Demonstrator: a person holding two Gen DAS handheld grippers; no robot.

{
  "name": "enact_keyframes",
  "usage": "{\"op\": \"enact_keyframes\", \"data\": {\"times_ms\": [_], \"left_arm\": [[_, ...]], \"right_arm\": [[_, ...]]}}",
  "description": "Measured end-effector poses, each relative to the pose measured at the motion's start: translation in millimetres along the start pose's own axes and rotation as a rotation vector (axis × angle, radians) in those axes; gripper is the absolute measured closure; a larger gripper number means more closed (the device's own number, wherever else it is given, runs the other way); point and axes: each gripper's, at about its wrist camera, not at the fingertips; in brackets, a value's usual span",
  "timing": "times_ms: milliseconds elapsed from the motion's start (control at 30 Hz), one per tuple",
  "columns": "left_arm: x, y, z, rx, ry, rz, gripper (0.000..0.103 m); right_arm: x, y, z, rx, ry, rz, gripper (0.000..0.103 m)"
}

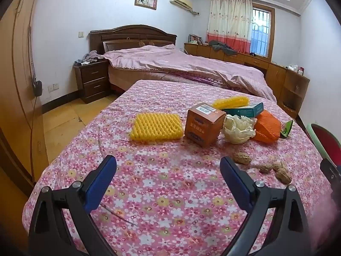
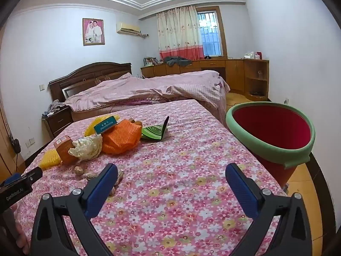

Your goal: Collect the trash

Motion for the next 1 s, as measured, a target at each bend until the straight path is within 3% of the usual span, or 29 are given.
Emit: {"op": "enact_keyframes", "data": {"times_ms": [1000], "left_arm": [[0.3, -0.3, -0.7, 0.002, -0.001, -0.005, 0.006]], "right_arm": [[1.1, 0.1, 0.1, 0.007, -0.006, 0.002, 0.0]]}}
Point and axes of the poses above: each gripper's, at about its wrist camera, not at the fingertips, and z roughly the way its jaws point, y to its left, x to its underside, and after that the axes turned 1 degree about x, right-handed
